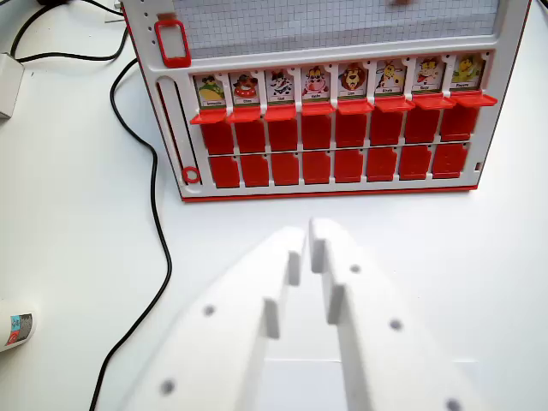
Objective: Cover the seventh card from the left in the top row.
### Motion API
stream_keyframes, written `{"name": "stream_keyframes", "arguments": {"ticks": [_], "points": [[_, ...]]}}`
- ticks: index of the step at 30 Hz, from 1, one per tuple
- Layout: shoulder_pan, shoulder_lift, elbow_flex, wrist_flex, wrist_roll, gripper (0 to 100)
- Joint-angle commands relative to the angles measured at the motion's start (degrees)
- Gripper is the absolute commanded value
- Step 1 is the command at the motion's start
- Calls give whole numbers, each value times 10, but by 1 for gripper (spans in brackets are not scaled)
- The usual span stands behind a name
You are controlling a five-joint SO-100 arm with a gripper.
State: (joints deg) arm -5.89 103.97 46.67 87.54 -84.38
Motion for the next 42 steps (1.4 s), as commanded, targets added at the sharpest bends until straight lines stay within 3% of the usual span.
{"name": "stream_keyframes", "arguments": {"ticks": [1, 17, 29, 42], "points": [[1, 15, 3, 0, 6, 0], [10, 1, 10, -17, 13, 0], [90, -123, 12, -66, 62, 0], [137, -346, -80, -154, 109, 0]]}}
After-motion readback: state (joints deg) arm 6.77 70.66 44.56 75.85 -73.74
